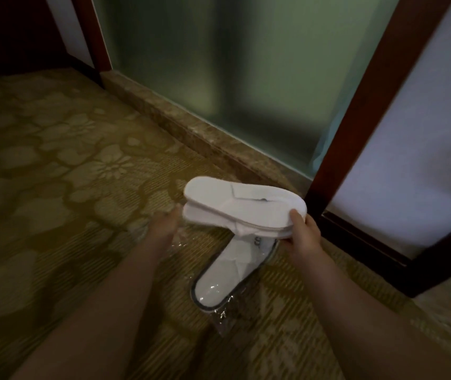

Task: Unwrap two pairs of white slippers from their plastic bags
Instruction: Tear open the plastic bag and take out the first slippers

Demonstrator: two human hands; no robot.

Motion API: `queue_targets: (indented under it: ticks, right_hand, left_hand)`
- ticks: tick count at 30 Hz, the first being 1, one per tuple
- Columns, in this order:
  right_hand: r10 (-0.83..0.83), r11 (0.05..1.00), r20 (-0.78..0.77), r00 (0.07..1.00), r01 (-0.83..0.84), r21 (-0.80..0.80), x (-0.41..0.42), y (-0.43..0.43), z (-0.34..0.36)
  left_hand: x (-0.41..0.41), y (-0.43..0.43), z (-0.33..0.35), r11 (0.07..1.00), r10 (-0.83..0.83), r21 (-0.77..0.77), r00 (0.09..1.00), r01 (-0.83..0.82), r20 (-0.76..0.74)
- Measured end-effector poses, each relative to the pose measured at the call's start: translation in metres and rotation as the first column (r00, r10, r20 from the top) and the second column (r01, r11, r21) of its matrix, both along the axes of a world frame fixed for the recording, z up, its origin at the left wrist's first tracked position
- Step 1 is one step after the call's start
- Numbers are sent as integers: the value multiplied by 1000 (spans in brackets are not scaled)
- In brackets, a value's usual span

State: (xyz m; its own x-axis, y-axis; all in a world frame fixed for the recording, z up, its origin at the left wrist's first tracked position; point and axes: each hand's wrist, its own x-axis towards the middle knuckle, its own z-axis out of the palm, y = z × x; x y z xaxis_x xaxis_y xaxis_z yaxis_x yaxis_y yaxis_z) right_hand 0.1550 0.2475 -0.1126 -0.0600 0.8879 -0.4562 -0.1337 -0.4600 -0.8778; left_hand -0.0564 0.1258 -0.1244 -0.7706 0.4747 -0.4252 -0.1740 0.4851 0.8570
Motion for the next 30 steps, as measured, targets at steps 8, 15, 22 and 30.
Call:
queue_targets:
  ticks: [8, 15, 22, 30]
  right_hand:
    - [223, 972, 157, 962, -232, 39, -10, -21, 38]
    - [434, 883, 254, 864, -464, 68, -47, -54, 69]
    - [512, 840, 195, 837, -535, 91, -77, -79, 90]
    - [625, 776, 15, 780, -623, 98, -89, -95, 113]
  left_hand:
    - [-5, -43, 34, 882, -471, -192, 817, 430, -332]
    - [16, -62, 51, 749, -661, -207, 683, 630, -312]
    - [19, -72, 67, 795, -600, -247, 653, 554, -463]
    - [21, -73, 69, 915, -382, -19, 853, 402, -356]
